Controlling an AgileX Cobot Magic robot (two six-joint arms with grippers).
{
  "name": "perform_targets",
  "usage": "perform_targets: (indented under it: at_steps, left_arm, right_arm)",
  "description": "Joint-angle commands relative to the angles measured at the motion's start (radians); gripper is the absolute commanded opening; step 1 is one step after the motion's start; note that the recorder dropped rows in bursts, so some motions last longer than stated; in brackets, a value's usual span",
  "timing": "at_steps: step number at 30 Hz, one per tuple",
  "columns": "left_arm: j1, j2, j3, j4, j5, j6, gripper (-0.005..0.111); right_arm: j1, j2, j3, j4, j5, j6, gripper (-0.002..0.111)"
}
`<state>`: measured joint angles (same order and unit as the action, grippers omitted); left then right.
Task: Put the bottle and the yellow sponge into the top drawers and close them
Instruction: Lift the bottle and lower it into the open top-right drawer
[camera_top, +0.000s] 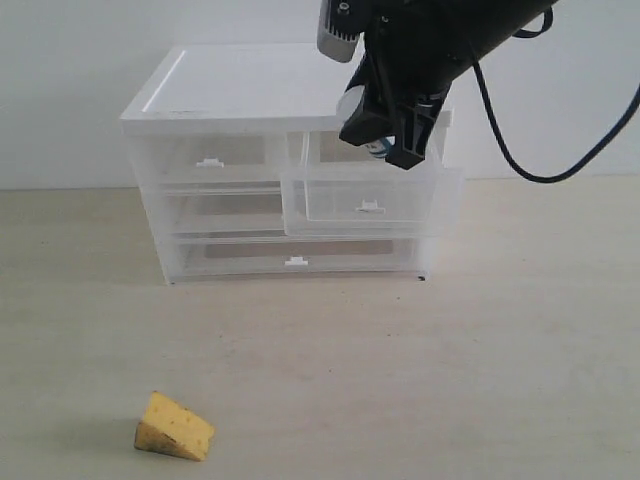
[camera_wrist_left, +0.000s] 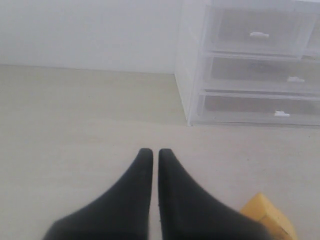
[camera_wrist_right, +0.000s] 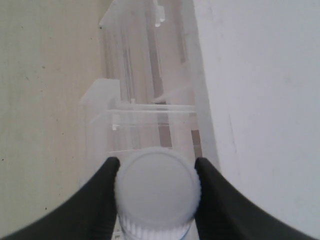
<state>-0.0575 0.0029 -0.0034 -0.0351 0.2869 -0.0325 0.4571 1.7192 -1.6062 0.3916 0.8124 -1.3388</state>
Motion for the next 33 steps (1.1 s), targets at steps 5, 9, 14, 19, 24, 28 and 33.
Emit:
perform_targets:
  at_steps: [5,9,14,19,24,28,33]
  left_arm:
    - [0.005,-0.003,0.003,0.001,-0.002,0.006,0.004]
    - [0.005,-0.003,0.003,0.001,-0.002,0.006,0.004]
    - [0.005,-0.003,0.003,0.001,-0.002,0.006,0.004]
    - [0.005,-0.003,0.003,0.001,-0.002,0.006,0.004]
    - [0.005,-0.003,0.003,0.001,-0.002,0.006,0.004]
    - [0.005,-0.003,0.003,0.001,-0.002,0.006,0.004]
    - [0.005,-0.003,0.003,0.001,-0.002,0.006,0.004]
  right_arm:
    - [-0.007,0.084,-0.132,-0.109,0.099,0.080,0.000]
    - [-0.007,0.104,-0.166,-0.133,0.132,0.082,0.000]
    - [-0.007,0.138,-0.211,-0.144,0.186,0.082,0.000]
    - [-0.007,0.155,-0.213,-0.181,0.175,0.075,0.000]
    - [-0.007,0.167,-0.213,-0.218,0.178,0.080,0.000]
    - [-0.007,0.167,-0.213,-0.216,0.178,0.076,0.000]
    - [-0.007,0.167,-0.213,-0.215,0.176,0.078,0.000]
